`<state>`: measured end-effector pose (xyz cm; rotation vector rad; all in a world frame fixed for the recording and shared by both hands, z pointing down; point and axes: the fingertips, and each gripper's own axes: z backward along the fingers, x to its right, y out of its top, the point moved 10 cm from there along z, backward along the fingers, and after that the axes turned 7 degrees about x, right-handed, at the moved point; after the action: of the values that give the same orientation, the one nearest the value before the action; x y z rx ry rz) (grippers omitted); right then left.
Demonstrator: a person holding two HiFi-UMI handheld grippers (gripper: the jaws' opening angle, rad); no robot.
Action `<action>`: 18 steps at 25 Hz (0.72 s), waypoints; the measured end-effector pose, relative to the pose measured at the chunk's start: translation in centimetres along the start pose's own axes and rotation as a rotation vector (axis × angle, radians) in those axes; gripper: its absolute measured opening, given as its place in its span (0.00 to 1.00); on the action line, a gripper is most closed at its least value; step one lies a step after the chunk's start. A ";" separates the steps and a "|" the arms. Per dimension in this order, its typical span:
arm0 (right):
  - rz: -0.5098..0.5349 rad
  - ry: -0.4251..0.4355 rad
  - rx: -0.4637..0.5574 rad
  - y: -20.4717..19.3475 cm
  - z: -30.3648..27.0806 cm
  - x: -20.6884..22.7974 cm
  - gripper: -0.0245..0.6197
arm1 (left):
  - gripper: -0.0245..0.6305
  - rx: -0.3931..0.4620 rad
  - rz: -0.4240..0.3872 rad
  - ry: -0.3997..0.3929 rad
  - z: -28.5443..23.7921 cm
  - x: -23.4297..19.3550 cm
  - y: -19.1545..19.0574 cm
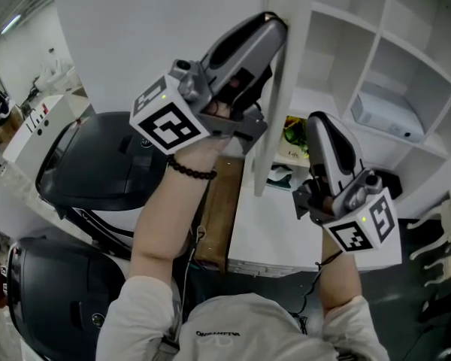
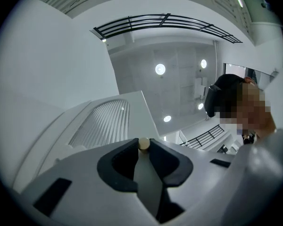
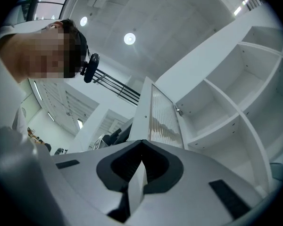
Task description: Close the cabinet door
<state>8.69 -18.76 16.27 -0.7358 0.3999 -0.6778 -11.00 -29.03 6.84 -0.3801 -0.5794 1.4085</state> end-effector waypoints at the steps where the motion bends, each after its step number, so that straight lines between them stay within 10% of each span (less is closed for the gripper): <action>1: 0.008 -0.009 -0.002 0.3 0.3 0.2 0.05 | 0.15 0.000 -0.012 0.002 -0.3 0.2 -0.4; 18: 0.121 -0.144 -0.030 3.7 5.5 4.2 0.05 | 0.15 -0.043 -0.158 0.059 -5.3 2.0 -7.1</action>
<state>16.28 -16.98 16.98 -0.7771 0.3205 -0.5023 -2.05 -27.53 6.90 -0.4005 -0.5796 1.2307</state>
